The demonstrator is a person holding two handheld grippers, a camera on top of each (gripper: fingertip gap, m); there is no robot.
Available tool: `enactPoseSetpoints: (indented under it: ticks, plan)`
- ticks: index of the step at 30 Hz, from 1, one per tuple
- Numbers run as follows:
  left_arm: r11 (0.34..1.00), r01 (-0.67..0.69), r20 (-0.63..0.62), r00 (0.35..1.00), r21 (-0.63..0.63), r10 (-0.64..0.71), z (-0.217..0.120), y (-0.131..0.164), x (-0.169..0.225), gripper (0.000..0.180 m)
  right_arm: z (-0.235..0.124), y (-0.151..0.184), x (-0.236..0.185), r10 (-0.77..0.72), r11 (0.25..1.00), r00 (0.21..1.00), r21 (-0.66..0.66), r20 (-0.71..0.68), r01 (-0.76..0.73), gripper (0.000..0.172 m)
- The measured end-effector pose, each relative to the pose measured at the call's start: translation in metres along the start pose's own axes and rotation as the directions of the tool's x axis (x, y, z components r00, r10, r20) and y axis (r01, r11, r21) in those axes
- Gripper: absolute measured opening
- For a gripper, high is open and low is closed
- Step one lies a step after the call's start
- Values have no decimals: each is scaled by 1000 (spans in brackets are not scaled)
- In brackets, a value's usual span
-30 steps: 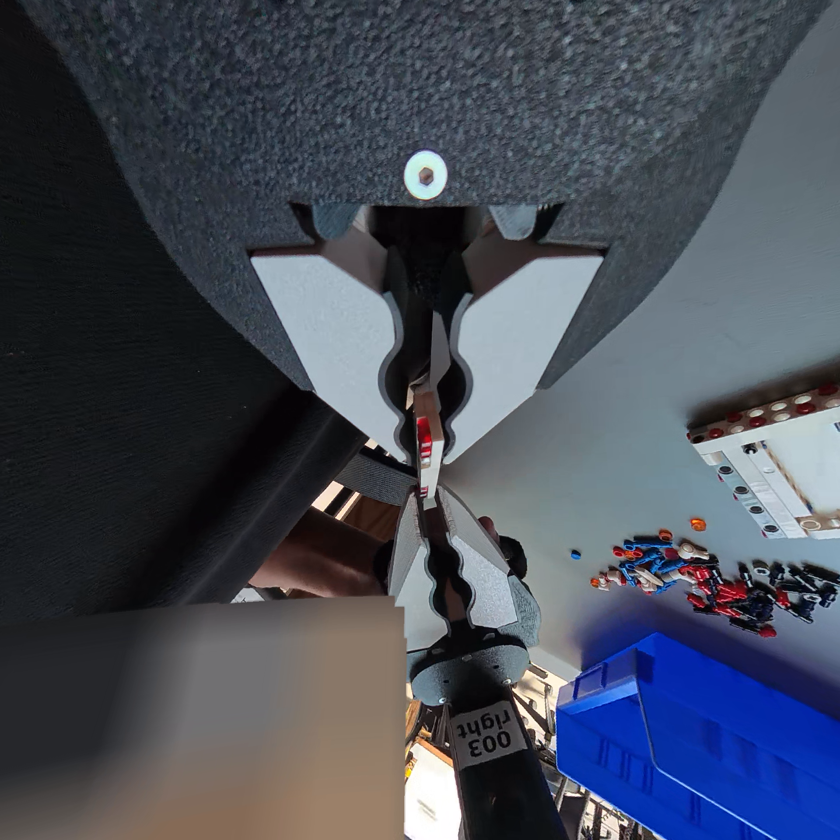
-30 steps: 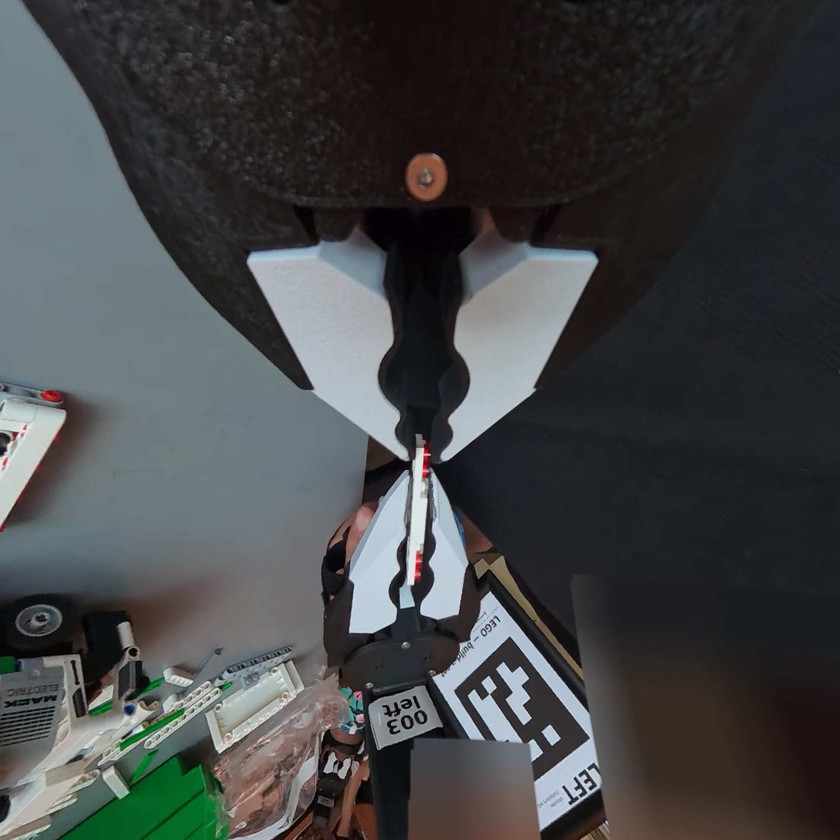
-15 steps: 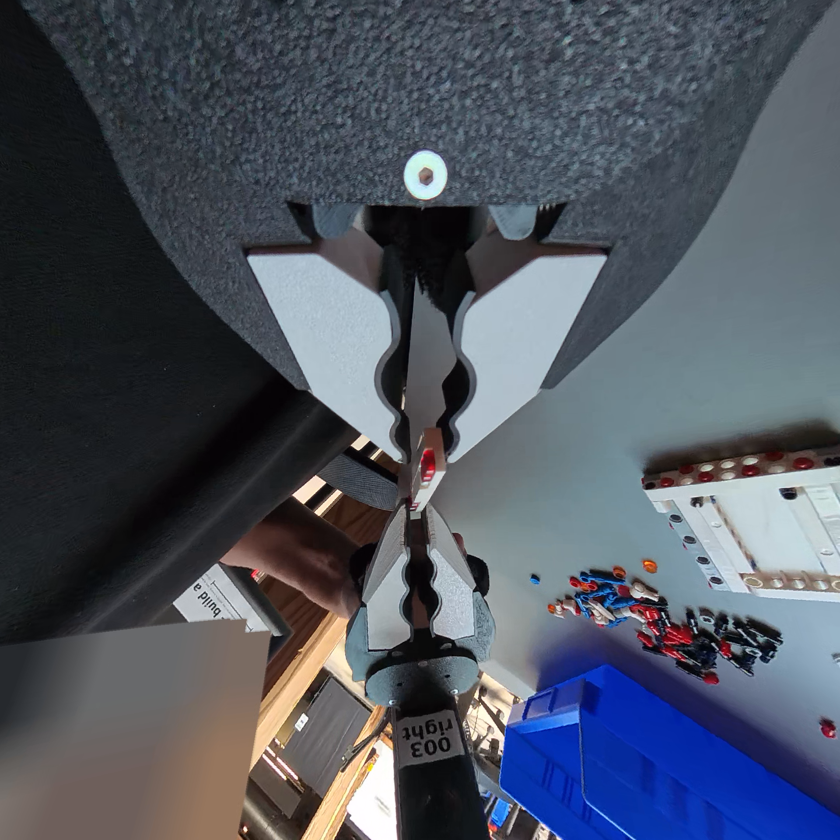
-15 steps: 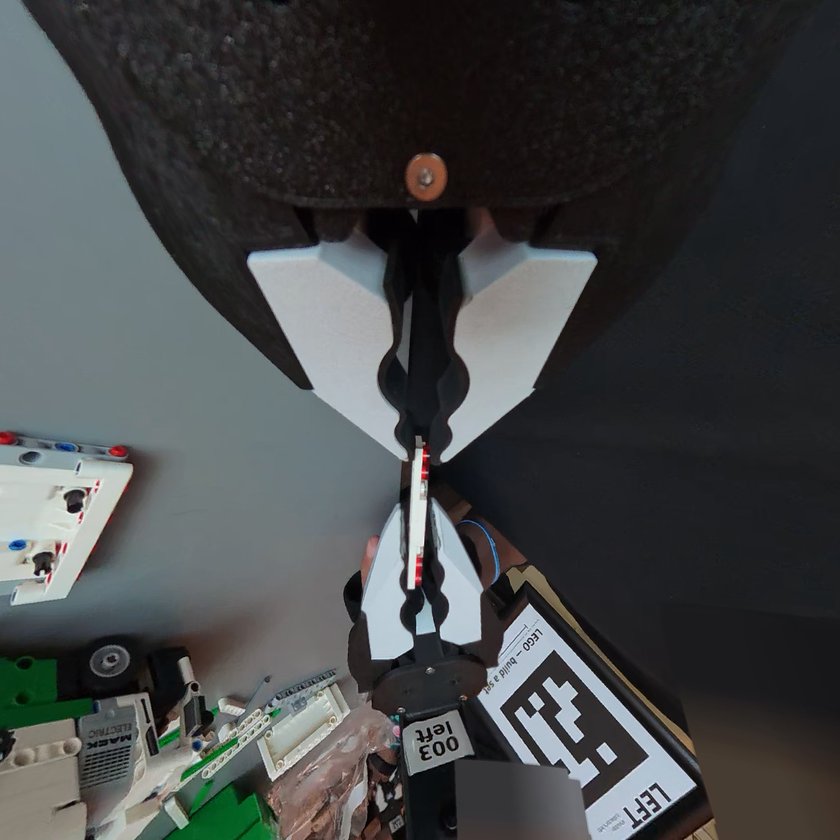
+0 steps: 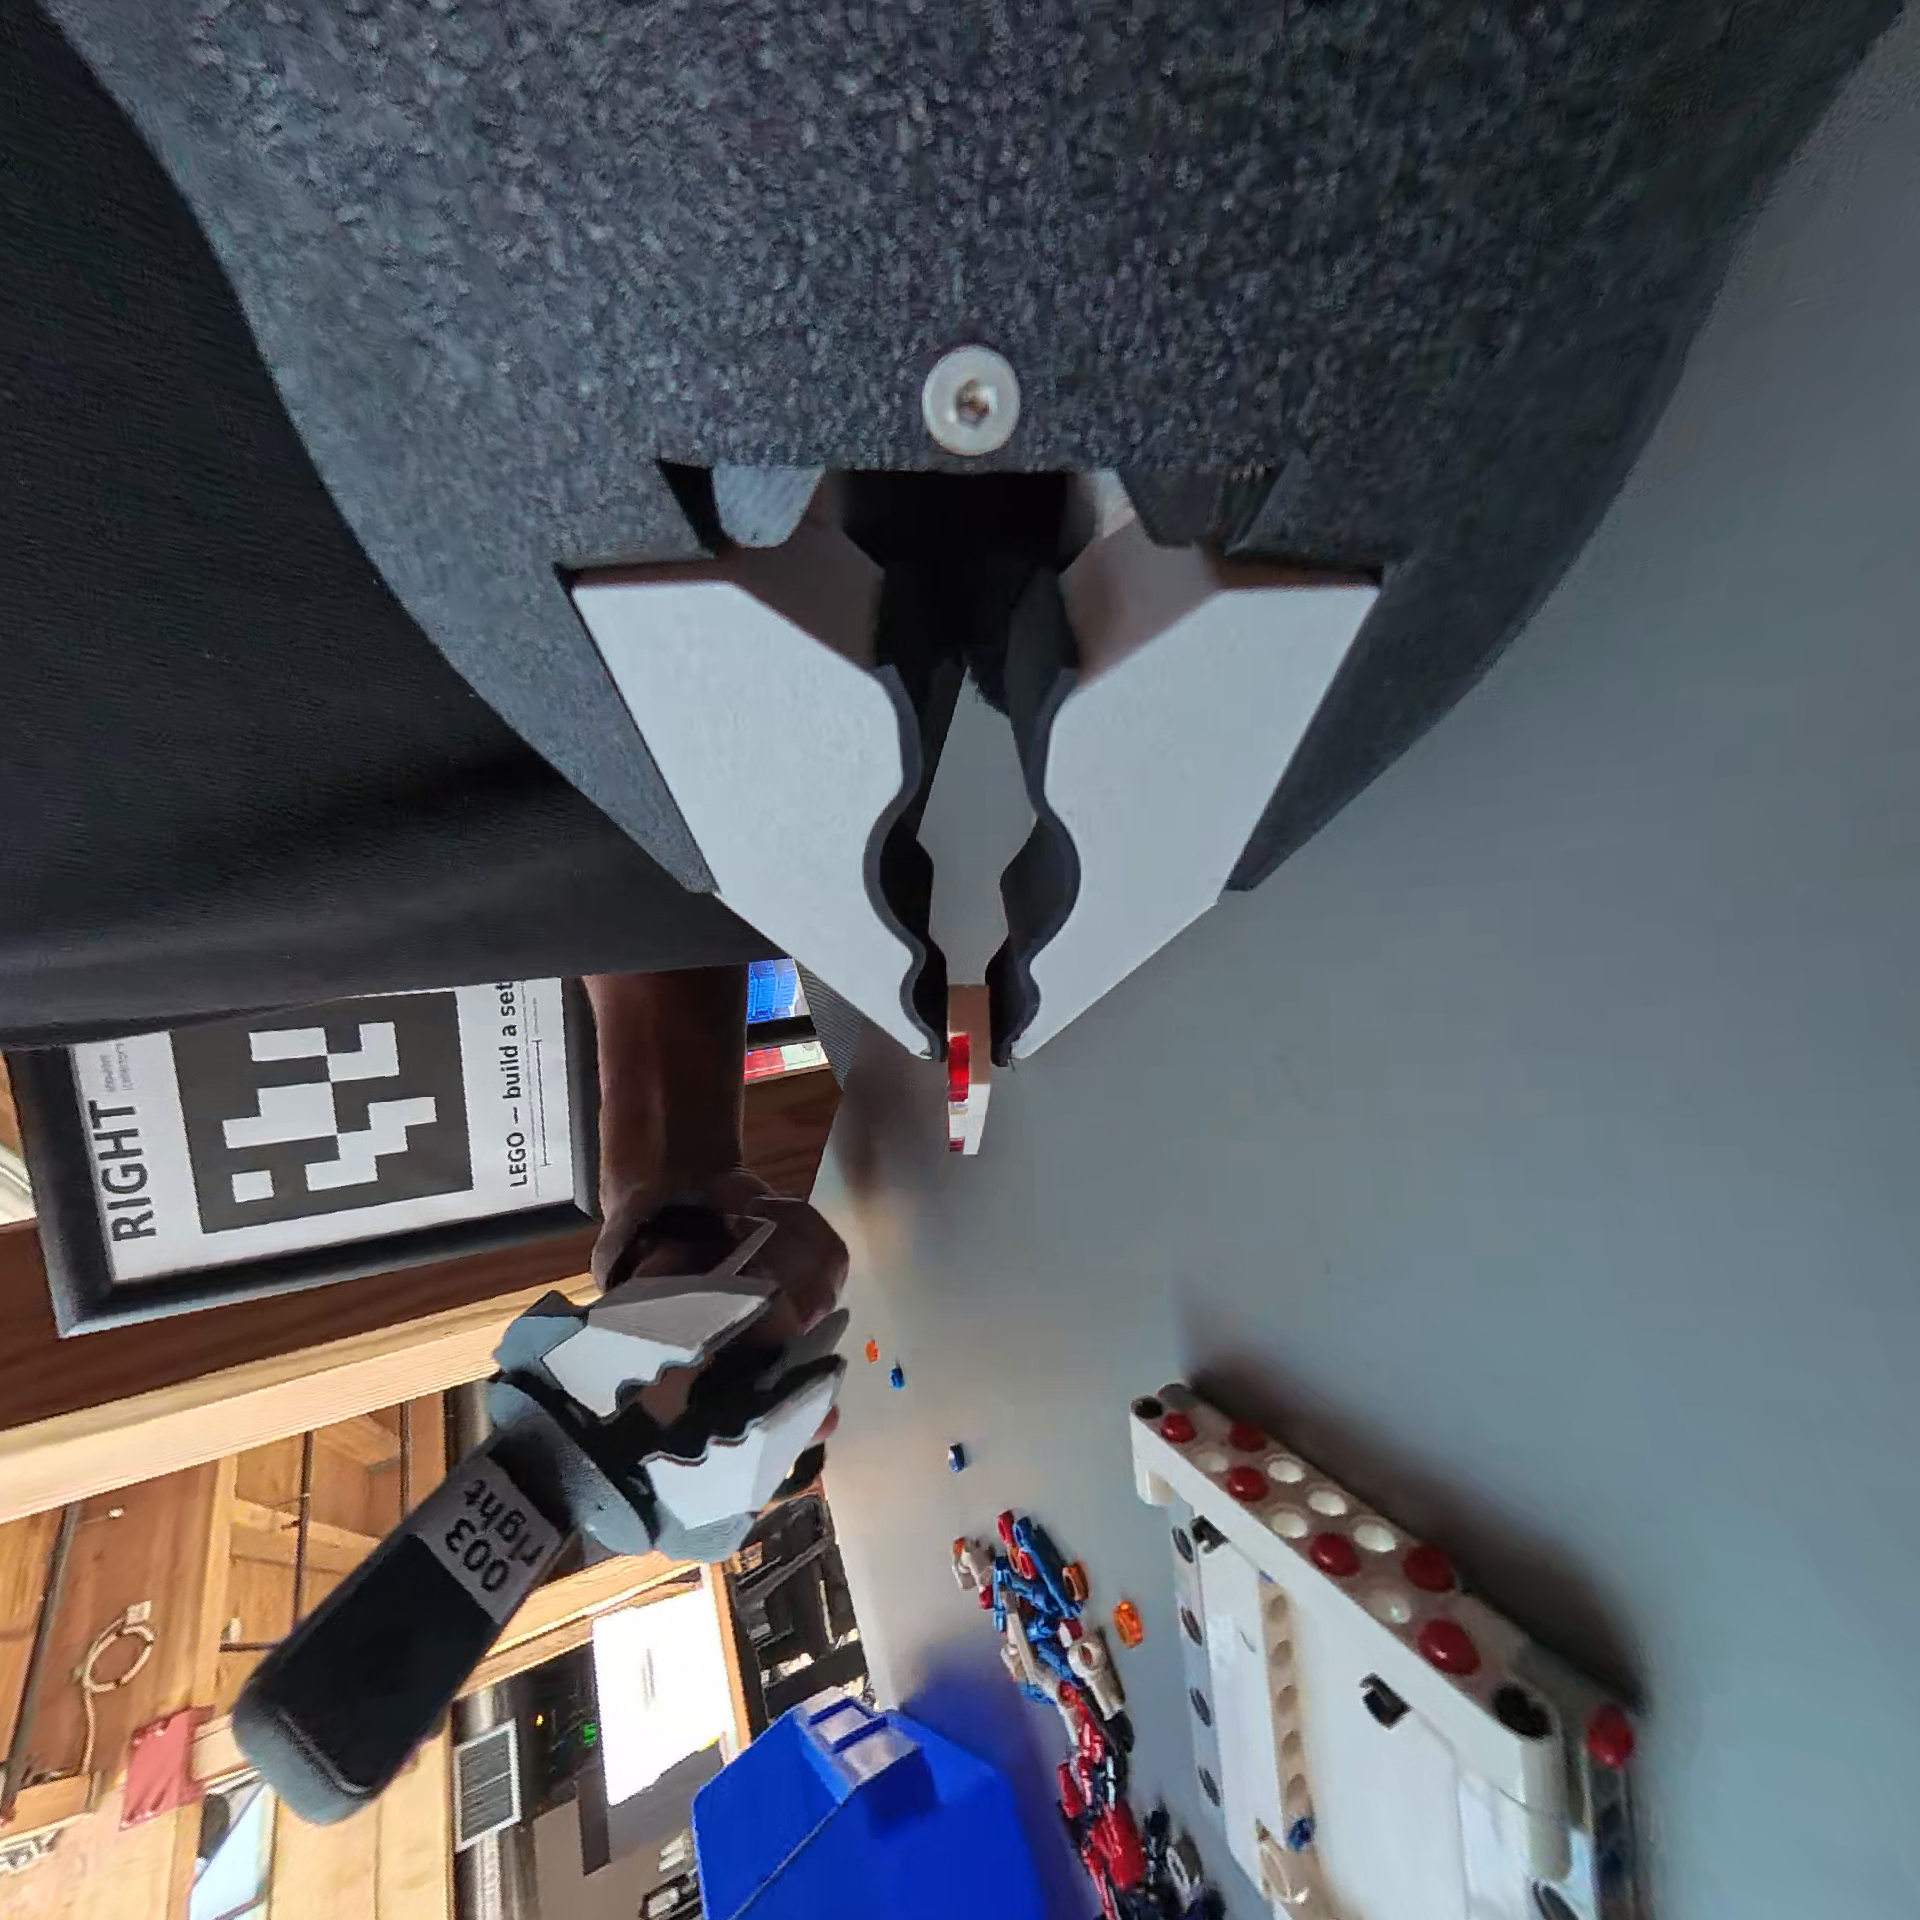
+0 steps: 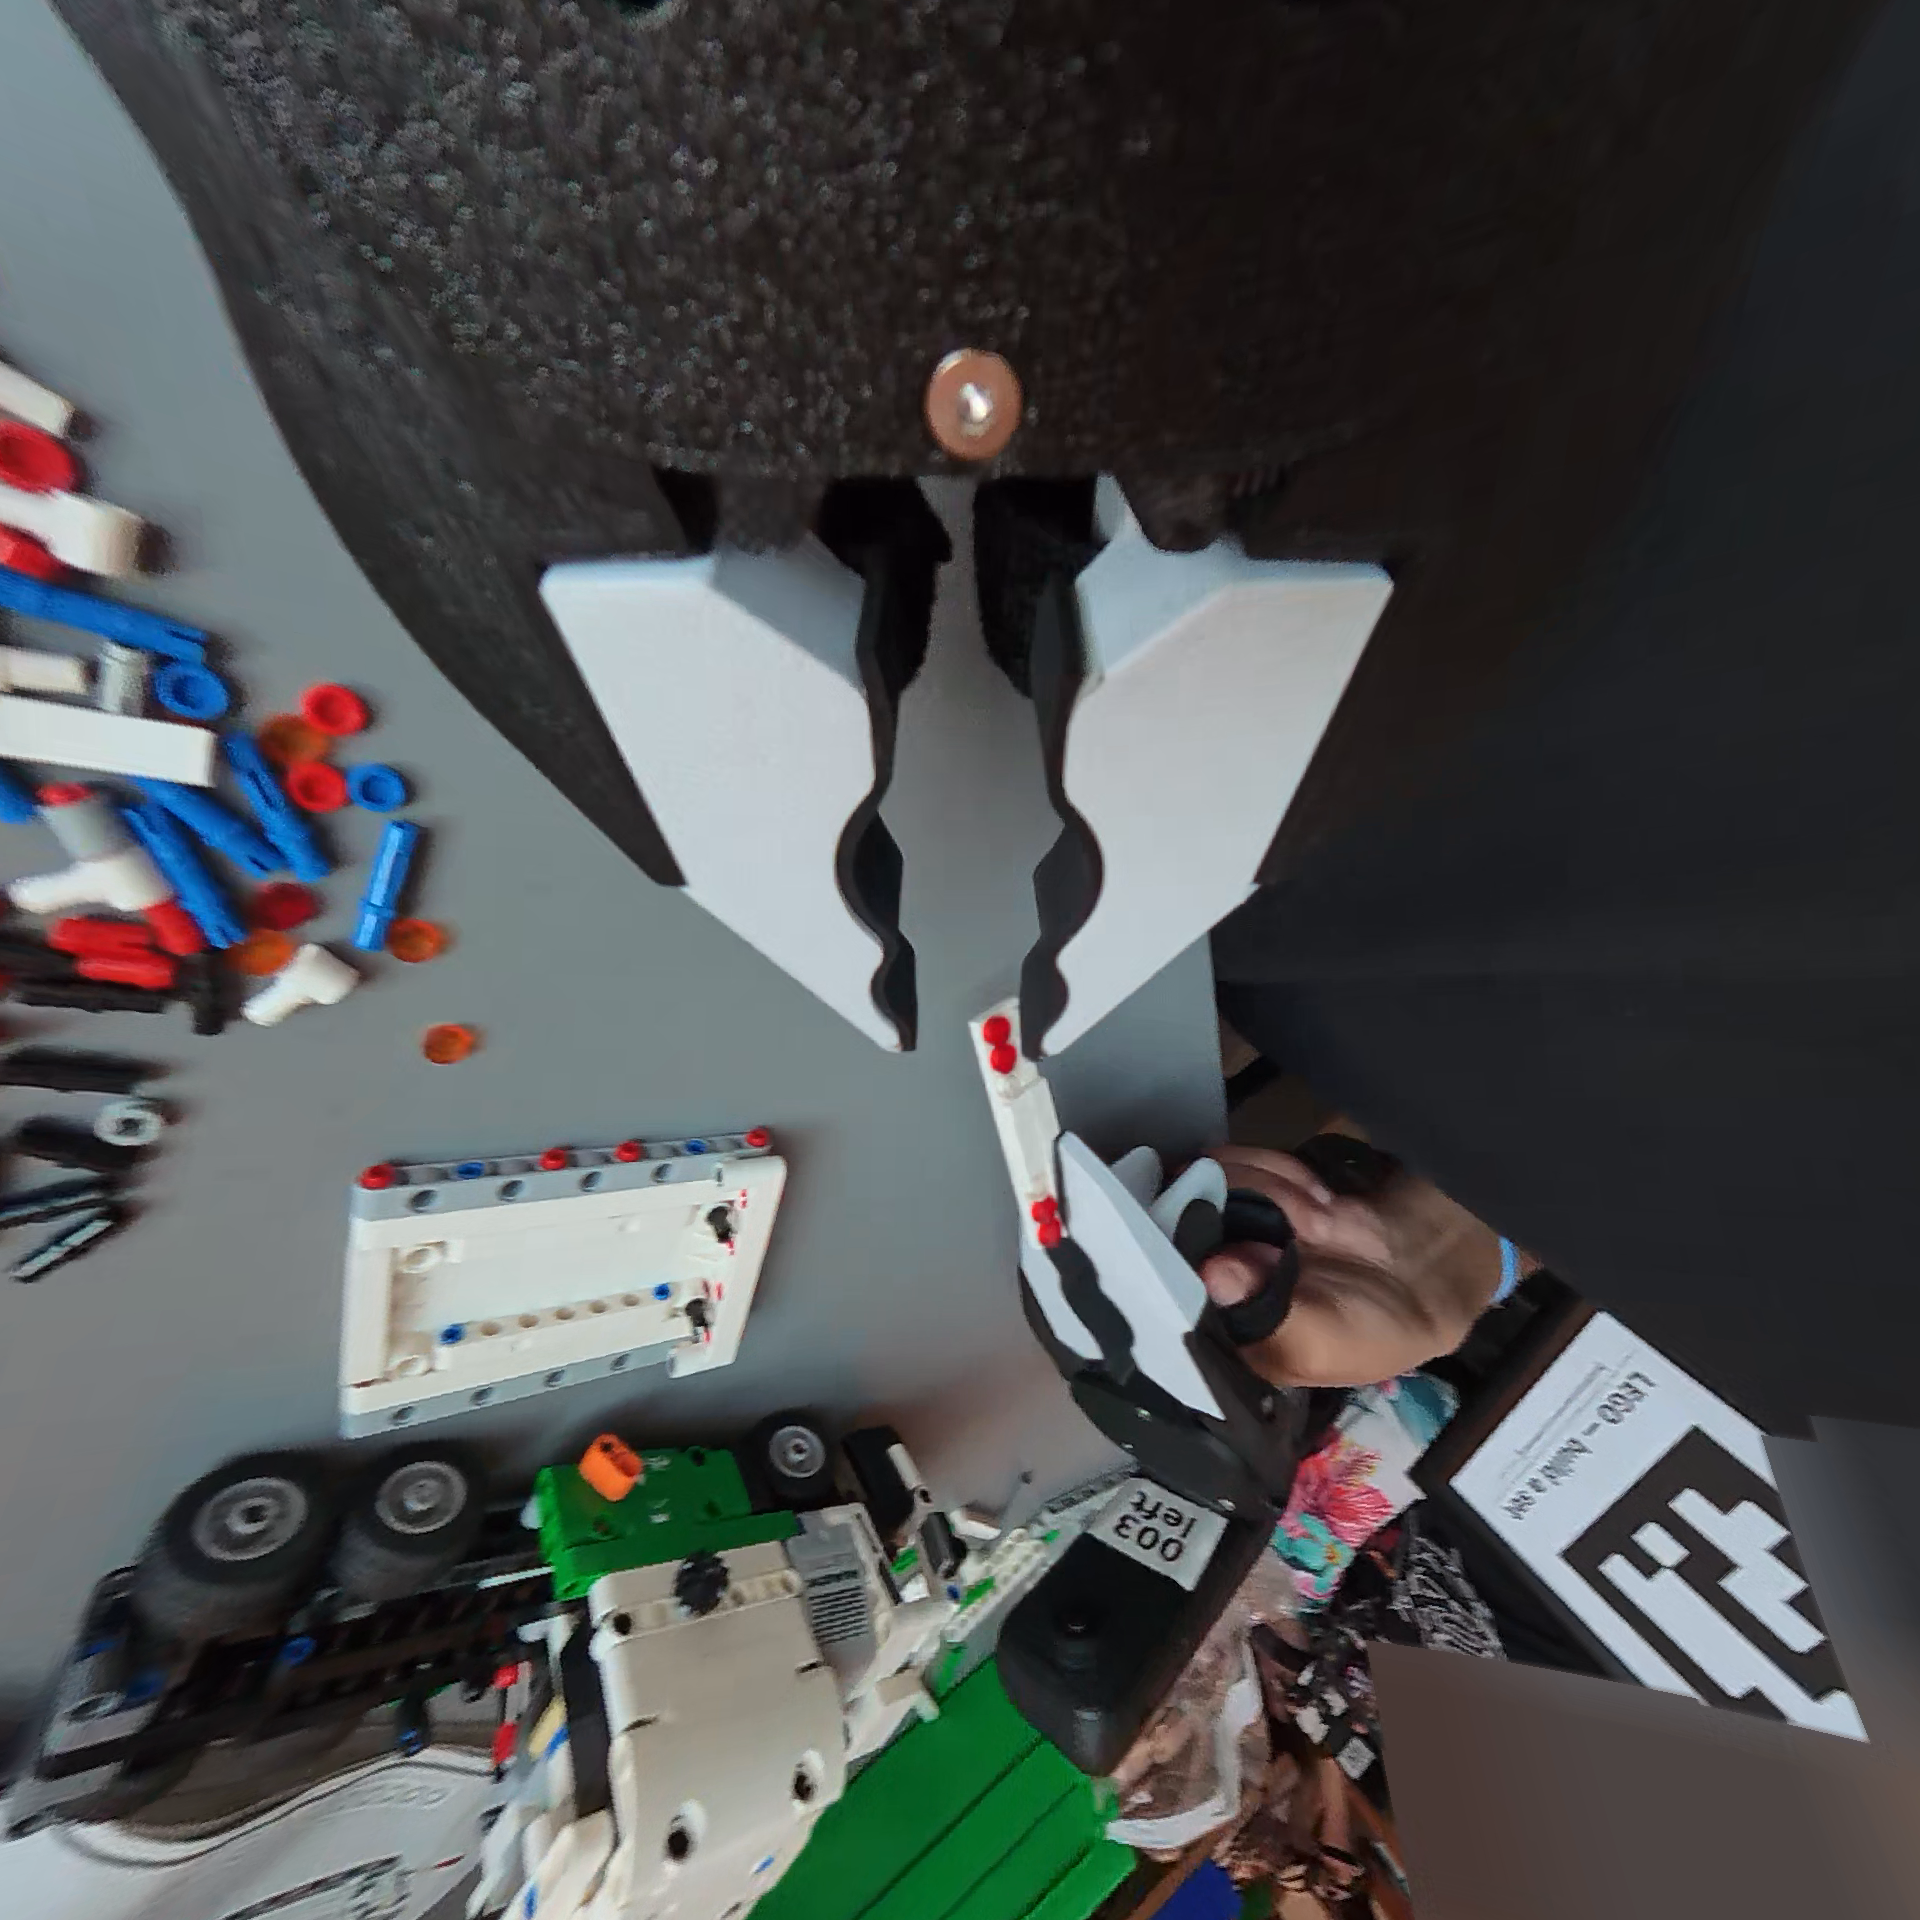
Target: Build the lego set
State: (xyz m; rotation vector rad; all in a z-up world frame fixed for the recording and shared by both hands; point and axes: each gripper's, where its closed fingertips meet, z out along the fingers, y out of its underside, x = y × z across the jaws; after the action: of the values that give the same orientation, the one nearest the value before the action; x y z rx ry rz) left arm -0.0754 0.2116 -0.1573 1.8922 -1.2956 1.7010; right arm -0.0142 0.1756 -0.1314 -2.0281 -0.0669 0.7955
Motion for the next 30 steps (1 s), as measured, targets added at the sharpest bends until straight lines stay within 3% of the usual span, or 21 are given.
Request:
enactPoseSetpoints:
  ticks: [5,8,11,17,23,30]
  plan:
    - [998,57,56,997,-41,-55,7,1,-9,5,-11,-2,27,-89,995,965,11,-248,95,21]
    - [996,74,73,995,-45,-70,13,-2,-9,5,9,23,6,-261,959,944,-167,-203,230,29]
    - [994,87,65,994,-66,-83,21,-3,-4,5,26,36,3,-438,884,869,-285,-230,371,32]
    - [993,76,91,994,-89,-67,37,0,-1,5,37,36,1,-530,835,822,-300,-208,462,14]
    - [995,63,103,993,-74,-55,38,1,0,5,36,32,-1,-569,810,799,-300,-195,504,20]
    - [997,38,103,994,-66,-31,32,2,-2,5,46,30,-2,-634,756,749,-357,-192,549,14]
